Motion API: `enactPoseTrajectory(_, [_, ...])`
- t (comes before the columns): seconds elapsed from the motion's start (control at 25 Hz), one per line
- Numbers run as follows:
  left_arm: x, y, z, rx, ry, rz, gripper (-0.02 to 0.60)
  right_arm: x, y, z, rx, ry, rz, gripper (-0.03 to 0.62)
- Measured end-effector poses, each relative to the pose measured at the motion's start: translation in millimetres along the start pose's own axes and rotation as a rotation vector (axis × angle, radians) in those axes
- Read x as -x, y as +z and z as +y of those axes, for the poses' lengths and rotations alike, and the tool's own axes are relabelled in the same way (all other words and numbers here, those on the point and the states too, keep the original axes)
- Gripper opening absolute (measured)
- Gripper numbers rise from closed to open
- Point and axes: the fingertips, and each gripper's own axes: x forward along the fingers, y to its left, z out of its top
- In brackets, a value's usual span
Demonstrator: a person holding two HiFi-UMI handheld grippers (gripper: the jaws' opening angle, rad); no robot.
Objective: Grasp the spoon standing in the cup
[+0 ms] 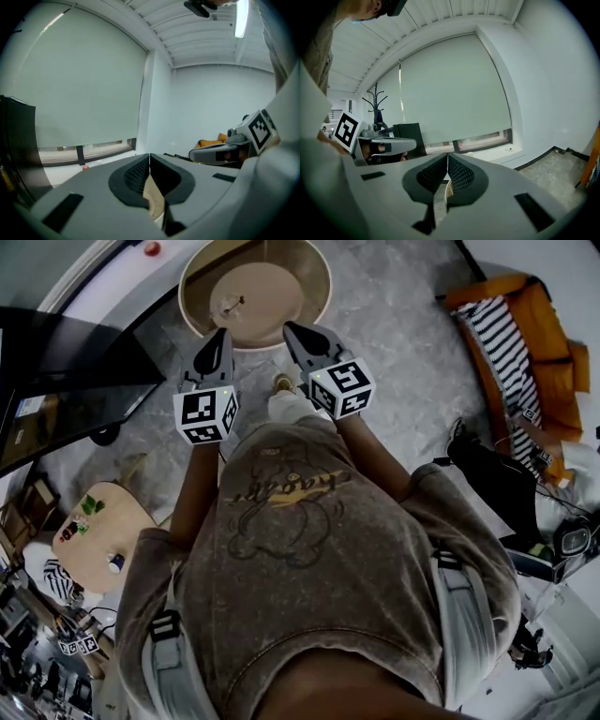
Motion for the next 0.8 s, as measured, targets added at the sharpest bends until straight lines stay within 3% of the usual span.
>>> enactPoseTrajectory(0.44, [-79,24,19,0.004,0.043,-0.003,0.018,-45,23,-66,-0.001,0.043,0.024,0.018])
enactPoseTrajectory(0.8, [-104,35,47,0.003,0.092,-0.014,0.017,-83,29,-83,0.012,0.094,0.031,0.018])
